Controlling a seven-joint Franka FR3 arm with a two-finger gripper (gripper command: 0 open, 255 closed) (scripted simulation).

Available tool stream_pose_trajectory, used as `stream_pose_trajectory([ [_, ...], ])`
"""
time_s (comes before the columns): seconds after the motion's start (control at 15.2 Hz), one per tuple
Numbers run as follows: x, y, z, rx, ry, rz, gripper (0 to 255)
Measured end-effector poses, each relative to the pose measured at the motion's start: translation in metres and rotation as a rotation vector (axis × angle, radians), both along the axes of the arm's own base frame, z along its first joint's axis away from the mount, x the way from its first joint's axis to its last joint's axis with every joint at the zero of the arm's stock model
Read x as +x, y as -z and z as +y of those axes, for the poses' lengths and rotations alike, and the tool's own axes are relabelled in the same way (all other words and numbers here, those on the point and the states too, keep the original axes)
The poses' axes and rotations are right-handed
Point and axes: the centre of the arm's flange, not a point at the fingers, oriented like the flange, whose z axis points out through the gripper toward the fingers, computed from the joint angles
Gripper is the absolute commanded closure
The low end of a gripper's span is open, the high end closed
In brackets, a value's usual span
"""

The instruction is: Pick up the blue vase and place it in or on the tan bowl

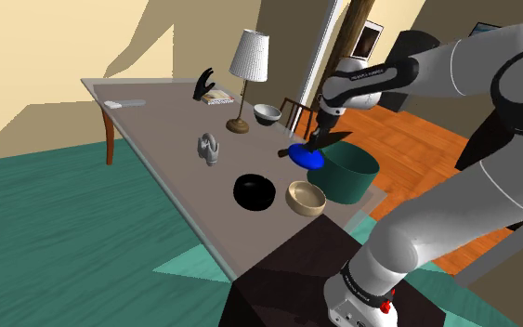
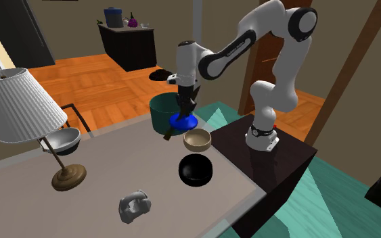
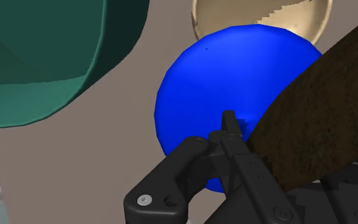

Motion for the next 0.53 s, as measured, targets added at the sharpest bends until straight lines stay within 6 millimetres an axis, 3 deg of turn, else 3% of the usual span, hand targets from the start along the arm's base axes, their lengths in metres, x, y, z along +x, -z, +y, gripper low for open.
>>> stream_pose_trajectory([
  [0.4,-0.079,-0.016,0.019,0.000,0.000,0.000,255],
  [0.53,-0.087,-0.010,0.020,0.000,0.000,0.000,255],
])
